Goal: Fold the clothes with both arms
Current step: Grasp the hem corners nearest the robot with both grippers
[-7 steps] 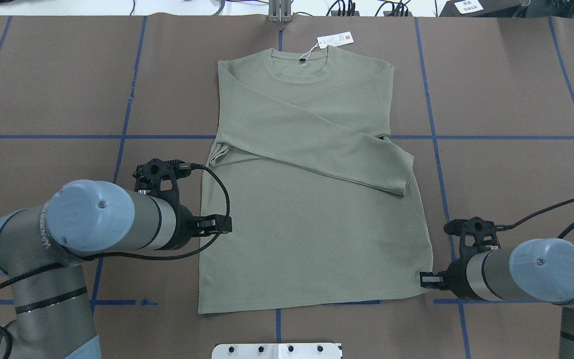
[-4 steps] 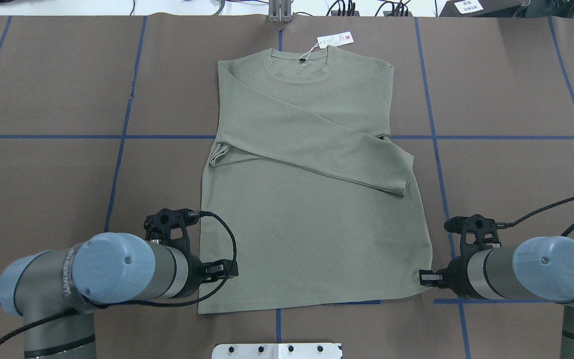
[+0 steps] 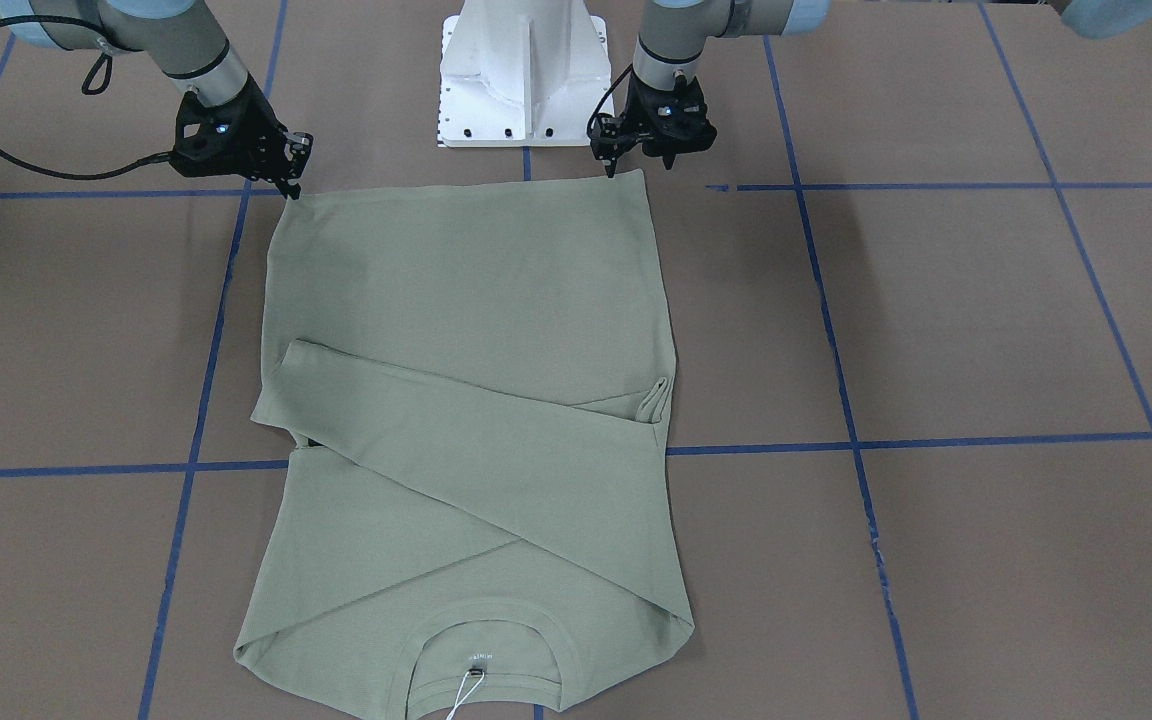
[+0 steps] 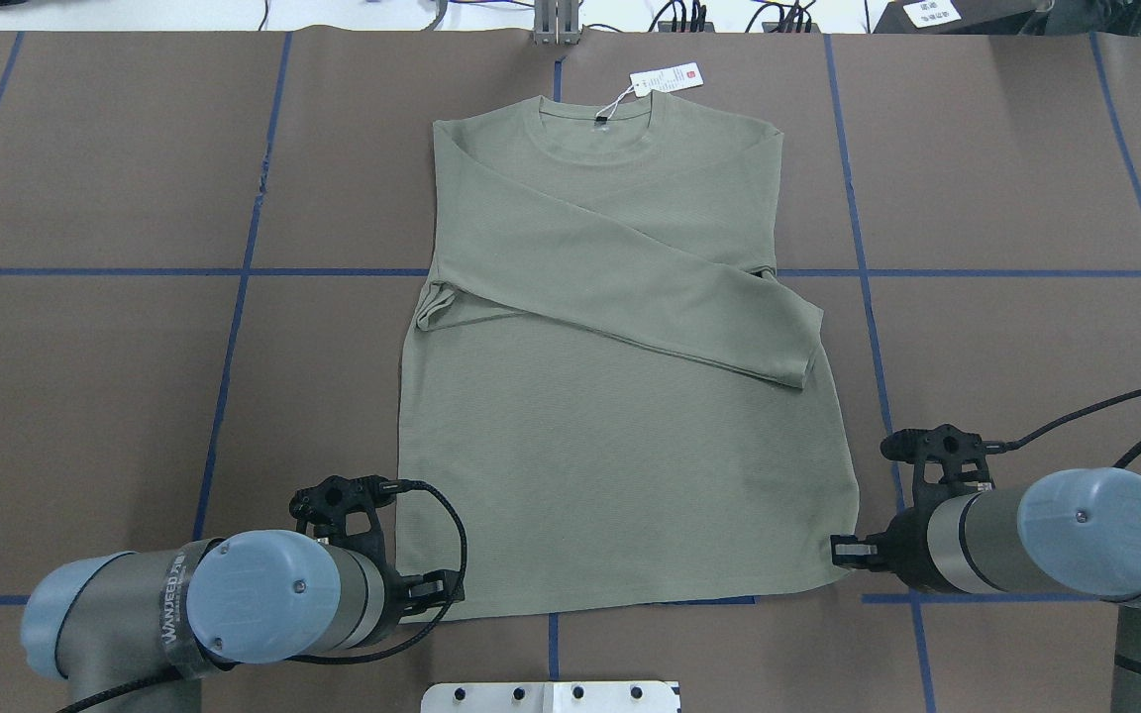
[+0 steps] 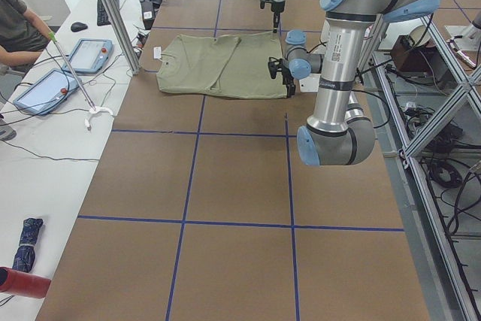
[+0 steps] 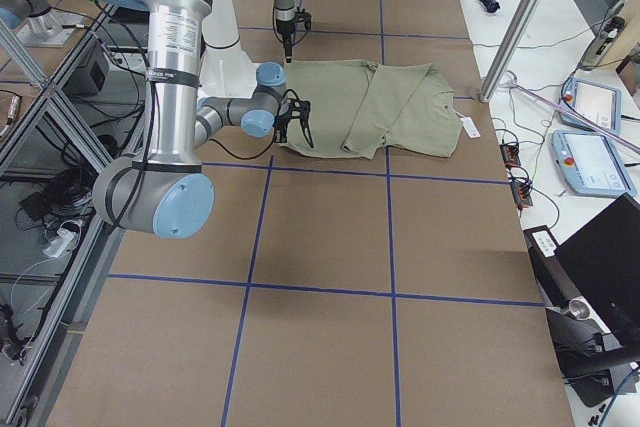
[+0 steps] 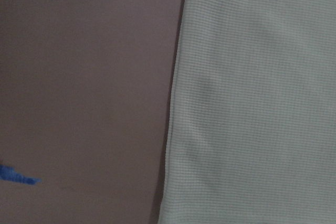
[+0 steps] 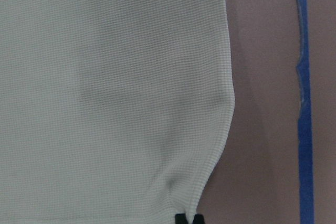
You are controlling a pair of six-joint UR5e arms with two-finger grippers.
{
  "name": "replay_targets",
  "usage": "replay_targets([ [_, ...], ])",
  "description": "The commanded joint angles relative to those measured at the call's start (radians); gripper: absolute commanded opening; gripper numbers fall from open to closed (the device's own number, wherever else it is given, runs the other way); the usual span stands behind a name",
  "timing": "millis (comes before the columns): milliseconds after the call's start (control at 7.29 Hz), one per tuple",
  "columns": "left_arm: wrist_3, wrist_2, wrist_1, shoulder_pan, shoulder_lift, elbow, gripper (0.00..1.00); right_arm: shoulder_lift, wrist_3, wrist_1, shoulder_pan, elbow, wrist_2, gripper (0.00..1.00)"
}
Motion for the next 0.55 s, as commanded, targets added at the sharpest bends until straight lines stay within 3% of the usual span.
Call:
replay_targets([
  [0, -0.001, 0.005, 0.0, -0.004, -0.005, 0.023, 0.9, 0.0, -0.001, 0.001, 0.006, -0.002, 0.0, 0.0],
  [412, -0.001, 0.005, 0.0, -0.007, -0.005, 0.026, 0.79, 0.0, -0.002, 0.001, 0.006, -0.002, 0.0, 0.0],
])
